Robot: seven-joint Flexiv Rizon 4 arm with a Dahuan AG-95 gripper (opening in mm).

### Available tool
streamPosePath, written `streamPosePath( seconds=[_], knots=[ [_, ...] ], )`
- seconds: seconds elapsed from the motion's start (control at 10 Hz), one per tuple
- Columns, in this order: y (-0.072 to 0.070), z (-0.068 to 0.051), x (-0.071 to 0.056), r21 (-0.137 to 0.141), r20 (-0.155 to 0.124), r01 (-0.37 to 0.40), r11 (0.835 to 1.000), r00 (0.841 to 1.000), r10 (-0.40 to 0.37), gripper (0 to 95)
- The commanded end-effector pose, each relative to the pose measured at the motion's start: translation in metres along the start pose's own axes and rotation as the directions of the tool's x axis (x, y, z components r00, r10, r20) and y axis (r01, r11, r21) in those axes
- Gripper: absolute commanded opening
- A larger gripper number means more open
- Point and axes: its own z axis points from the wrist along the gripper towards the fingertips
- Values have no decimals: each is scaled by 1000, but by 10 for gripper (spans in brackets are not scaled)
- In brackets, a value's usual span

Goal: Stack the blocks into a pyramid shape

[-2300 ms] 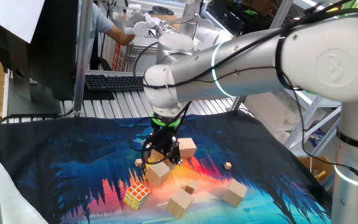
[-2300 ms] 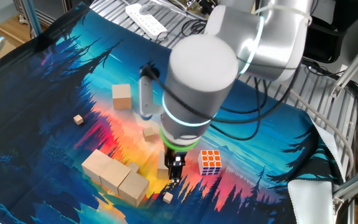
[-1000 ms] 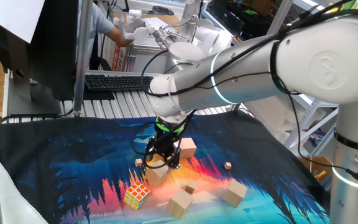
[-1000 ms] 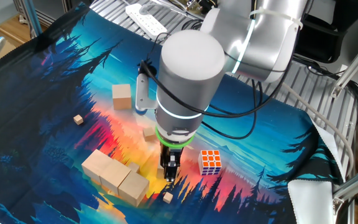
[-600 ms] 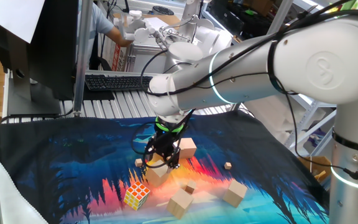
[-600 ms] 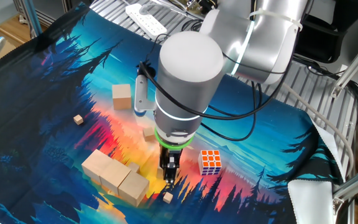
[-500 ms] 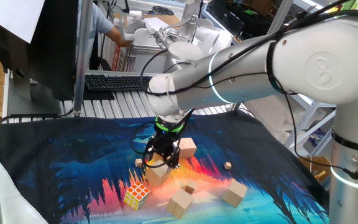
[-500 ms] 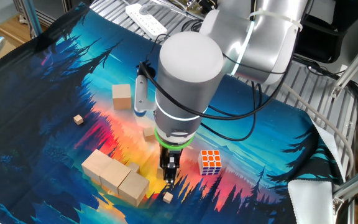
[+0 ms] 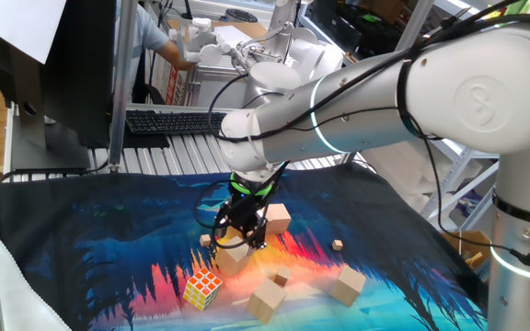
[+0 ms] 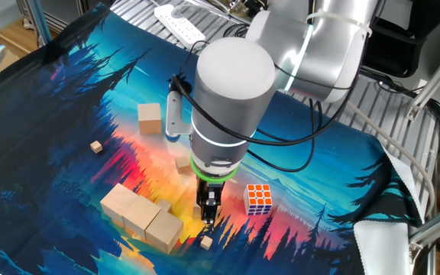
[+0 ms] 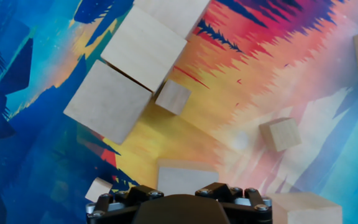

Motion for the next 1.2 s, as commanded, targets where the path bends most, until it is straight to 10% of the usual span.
streamPosePath(
  seconds=[0.1, 0.2, 1.1, 1.2],
  knots=[
    [0, 0, 0, 0, 0, 0, 1000, 1000, 0, 760],
    [-21, 29, 4, -55, 3, -45, 998, 999, 45, 760],
    [-17, 27, 1, -58, -7, -47, 997, 999, 47, 760],
    [-15, 26, 0, -58, -7, -41, 998, 999, 40, 570]
  ],
)
